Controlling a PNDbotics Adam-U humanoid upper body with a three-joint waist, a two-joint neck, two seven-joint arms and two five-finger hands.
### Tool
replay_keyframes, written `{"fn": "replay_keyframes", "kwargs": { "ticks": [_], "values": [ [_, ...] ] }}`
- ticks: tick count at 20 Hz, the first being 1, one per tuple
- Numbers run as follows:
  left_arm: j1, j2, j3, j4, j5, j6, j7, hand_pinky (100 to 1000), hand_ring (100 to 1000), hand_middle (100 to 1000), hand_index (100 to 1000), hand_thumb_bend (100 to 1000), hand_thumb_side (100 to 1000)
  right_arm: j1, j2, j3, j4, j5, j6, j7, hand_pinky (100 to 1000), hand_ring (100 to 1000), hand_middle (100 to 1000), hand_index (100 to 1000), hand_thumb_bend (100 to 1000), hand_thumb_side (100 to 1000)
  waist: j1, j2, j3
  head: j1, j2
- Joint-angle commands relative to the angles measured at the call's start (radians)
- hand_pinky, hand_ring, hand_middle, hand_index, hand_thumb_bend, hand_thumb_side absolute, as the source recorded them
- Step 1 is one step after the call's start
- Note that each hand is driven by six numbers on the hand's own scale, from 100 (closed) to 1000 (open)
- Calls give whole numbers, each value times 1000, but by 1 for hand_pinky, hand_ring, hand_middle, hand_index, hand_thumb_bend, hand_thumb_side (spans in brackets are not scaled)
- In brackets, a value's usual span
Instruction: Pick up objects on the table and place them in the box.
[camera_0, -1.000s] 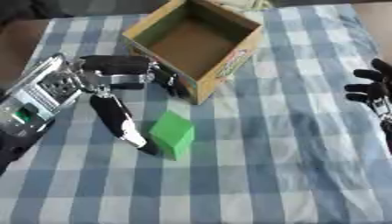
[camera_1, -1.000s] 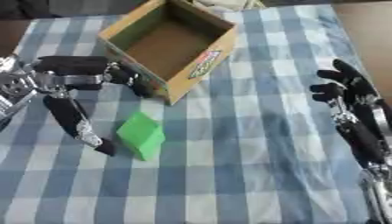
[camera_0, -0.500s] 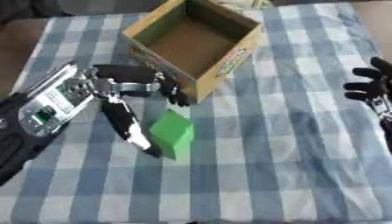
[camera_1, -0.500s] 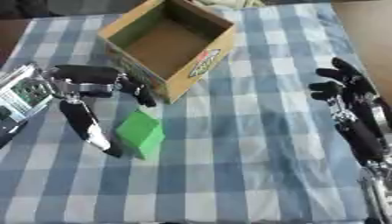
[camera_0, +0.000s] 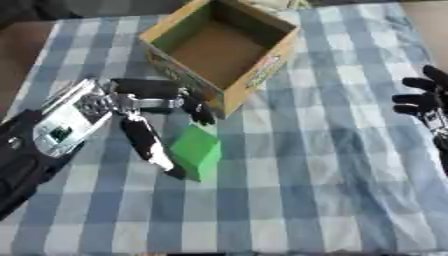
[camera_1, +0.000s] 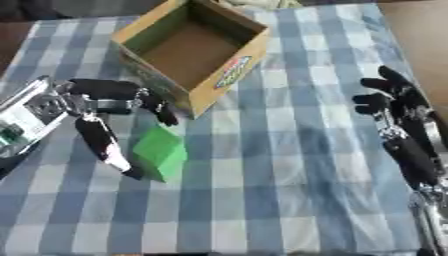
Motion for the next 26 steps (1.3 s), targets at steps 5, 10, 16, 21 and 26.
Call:
{"fn": "replay_keyframes", "kwargs": {
  "ticks": [5, 10, 16, 21, 26],
  "values": [
    [-9, 4, 12, 13, -16, -10, 11, 778, 711, 624, 805, 599, 399, -6, -15, -3, -11, 1, -3, 1, 758, 758, 817, 968, 100, 603, -4, -16, 0, 3, 2],
    [1, 10, 25, 2, -5, -7, 33, 747, 647, 487, 676, 479, 383, -6, -14, -5, -10, 2, -2, -1, 758, 758, 817, 968, 100, 604, -3, -15, 0, 2, 2],
    [26, 45, 50, -52, 38, 16, 53, 737, 623, 439, 624, 466, 370, -6, -14, -7, -10, 3, -2, -3, 758, 758, 817, 967, 100, 606, -1, -13, 0, -1, 1],
    [44, 93, 96, -131, 81, 49, 69, 735, 621, 434, 620, 470, 356, -6, -14, -8, -10, 3, -2, -5, 758, 758, 817, 967, 100, 605, 0, -13, 0, -5, -1],
    [27, 131, 168, -192, 81, 78, 113, 734, 622, 436, 620, 486, 320, -3, -15, -8, -9, 4, -1, -4, 757, 757, 817, 967, 100, 606, 1, -16, 2, -8, 0]
  ]
}}
